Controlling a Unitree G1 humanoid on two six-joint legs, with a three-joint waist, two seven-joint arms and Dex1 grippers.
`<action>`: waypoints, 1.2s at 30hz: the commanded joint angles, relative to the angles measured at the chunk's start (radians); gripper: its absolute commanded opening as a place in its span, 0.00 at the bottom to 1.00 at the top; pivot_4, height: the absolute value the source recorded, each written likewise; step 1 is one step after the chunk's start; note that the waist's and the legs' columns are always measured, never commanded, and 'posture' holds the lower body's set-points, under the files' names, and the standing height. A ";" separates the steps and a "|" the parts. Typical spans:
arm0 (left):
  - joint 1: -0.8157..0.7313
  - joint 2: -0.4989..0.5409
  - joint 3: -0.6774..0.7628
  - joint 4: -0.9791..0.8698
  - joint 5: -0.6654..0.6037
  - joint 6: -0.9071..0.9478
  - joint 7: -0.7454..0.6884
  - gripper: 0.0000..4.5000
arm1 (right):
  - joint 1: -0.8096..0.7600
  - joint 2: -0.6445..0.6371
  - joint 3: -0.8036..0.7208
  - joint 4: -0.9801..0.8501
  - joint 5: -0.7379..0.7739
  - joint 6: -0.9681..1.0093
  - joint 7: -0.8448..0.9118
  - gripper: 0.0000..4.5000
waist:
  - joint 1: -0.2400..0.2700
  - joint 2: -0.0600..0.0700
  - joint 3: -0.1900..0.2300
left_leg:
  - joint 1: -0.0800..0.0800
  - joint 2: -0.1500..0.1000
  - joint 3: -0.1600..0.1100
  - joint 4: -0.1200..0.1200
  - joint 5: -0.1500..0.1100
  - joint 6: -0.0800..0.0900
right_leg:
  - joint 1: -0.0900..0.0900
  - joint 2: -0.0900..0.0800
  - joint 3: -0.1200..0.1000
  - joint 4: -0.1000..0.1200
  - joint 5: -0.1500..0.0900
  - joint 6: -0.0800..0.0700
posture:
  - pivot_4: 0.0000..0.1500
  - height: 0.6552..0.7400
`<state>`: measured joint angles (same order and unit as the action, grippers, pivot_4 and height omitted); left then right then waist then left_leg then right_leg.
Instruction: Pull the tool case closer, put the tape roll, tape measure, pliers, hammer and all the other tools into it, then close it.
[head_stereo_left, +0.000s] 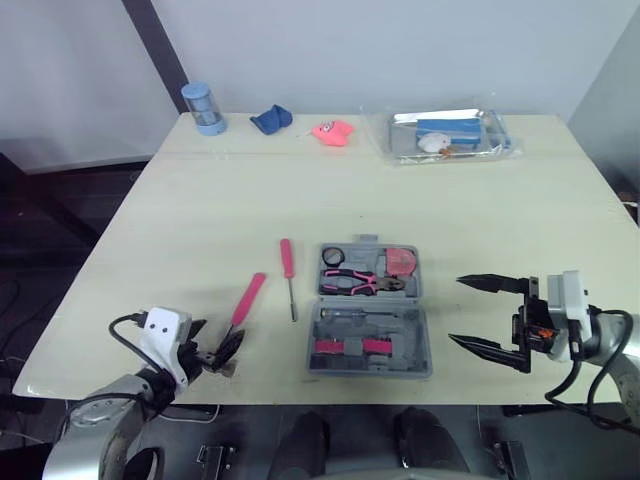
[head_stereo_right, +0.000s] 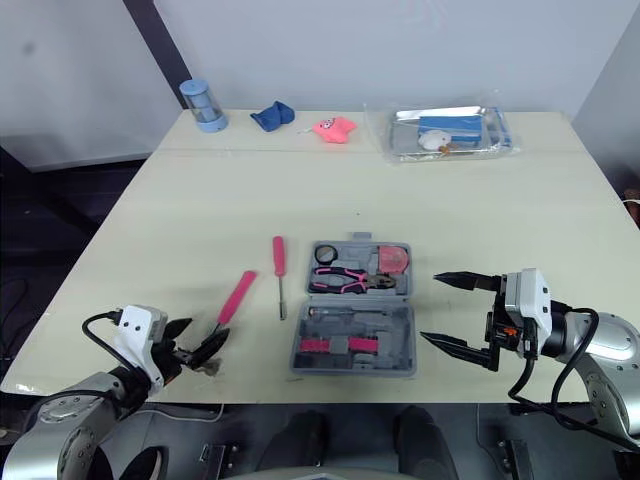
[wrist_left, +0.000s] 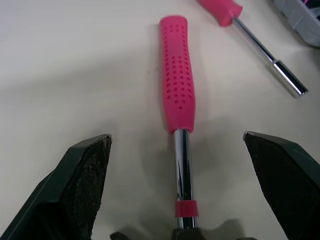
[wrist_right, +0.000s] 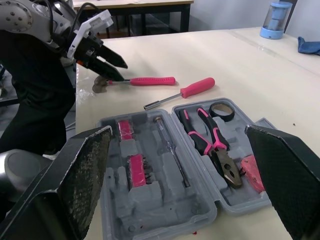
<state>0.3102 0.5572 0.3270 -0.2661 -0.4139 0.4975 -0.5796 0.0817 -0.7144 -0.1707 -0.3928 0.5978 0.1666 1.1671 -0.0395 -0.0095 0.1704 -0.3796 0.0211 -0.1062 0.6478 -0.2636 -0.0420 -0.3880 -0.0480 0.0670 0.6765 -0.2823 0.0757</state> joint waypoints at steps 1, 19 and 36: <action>-0.023 -0.003 -0.005 -0.027 -0.009 0.047 0.028 1.00 | -0.008 0.005 -0.002 -0.033 0.003 -0.022 -0.007 1.00 | 0.000 0.000 0.000 | 0.000 0.000 0.000 0.000 0.000 0.000 | 0.000 0.000 0.000 0.000 0.000 0.000 | 1.00 1.00; -0.028 -0.195 -0.026 -0.213 0.009 0.226 0.334 0.01 | -0.006 0.001 -0.007 -0.018 -0.013 -0.050 -0.003 1.00 | 0.001 0.000 0.000 | 0.000 0.000 0.000 0.000 0.000 0.000 | 0.000 0.000 0.000 0.000 0.000 0.000 | 1.00 1.00; -0.046 -0.422 -0.057 -0.316 0.008 0.323 0.546 0.01 | -0.035 -0.010 0.009 -0.022 -0.007 -0.027 0.012 1.00 | 0.003 -0.001 0.001 | 0.000 -0.001 0.000 0.001 0.000 0.000 | 0.000 0.000 0.000 0.000 0.000 0.000 | 1.00 1.00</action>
<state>0.2604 0.1414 0.2618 -0.5406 -0.3898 0.8239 -0.0366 0.0561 -0.7109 -0.1630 -0.3900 0.5764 0.1416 1.1721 -0.0368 -0.0108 0.1710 -0.3799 0.0205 -0.1067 0.6487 -0.2636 -0.0421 -0.3875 -0.0482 0.0669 0.6763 -0.2822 0.0758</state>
